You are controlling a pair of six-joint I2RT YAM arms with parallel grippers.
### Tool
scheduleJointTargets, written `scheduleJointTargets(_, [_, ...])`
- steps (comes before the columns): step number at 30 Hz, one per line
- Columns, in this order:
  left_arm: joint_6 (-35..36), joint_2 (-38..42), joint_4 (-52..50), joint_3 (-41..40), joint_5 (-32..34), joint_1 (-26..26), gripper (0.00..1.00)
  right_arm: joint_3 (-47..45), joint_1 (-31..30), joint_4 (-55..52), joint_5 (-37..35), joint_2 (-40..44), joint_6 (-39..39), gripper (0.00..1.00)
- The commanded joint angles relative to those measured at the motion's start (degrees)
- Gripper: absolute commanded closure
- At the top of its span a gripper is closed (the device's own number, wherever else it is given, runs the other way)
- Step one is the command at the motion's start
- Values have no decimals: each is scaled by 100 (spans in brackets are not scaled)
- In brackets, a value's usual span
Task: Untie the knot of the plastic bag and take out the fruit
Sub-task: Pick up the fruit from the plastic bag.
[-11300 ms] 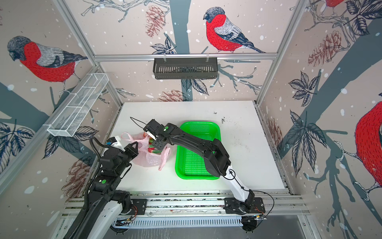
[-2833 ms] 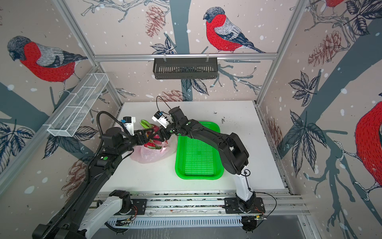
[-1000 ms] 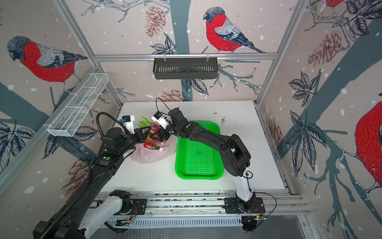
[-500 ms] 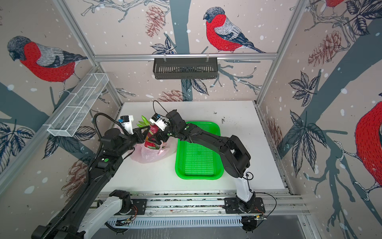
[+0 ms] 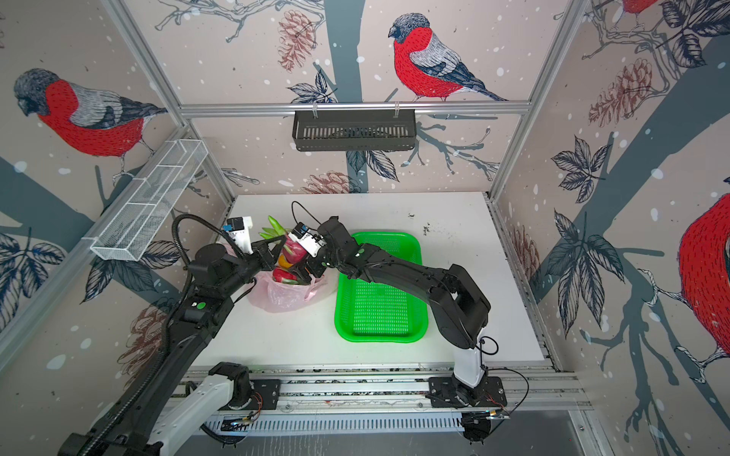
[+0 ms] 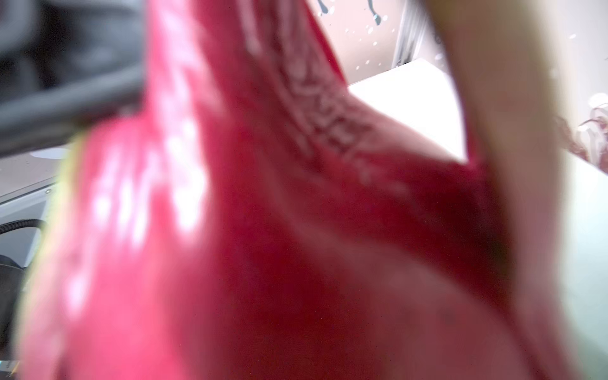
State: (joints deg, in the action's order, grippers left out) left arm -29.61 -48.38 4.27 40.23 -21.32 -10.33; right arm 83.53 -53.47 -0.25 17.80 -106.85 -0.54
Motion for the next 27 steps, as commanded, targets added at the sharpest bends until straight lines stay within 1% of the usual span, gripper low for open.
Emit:
scheduleJointTargets(1, [61, 8, 491, 64, 35, 4, 100, -95, -41, 220, -480, 224, -207, 1])
scheduleJointTargets(5, [68, 13, 496, 87, 48, 4, 100, -209, -119, 134, -842, 480, -415, 1])
scheduleJointTargets(11, [51, 29, 548, 99, 50, 4, 100, -397, -128, 98, -985, 654, -525, 1])
scheduleJointTargets(14, [54, 27, 541, 117, 67, 4, 100, -442, -128, 123, -924, 656, -544, 1])
scheduleJointTargets(18, [83, 39, 513, 143, 94, 4, 100, -434, -124, 149, -668, 682, -544, 1])
scheduleJointTargets(27, [139, 91, 410, 246, 146, 4, 100, -554, -102, 41, -663, 979, -597, 1])
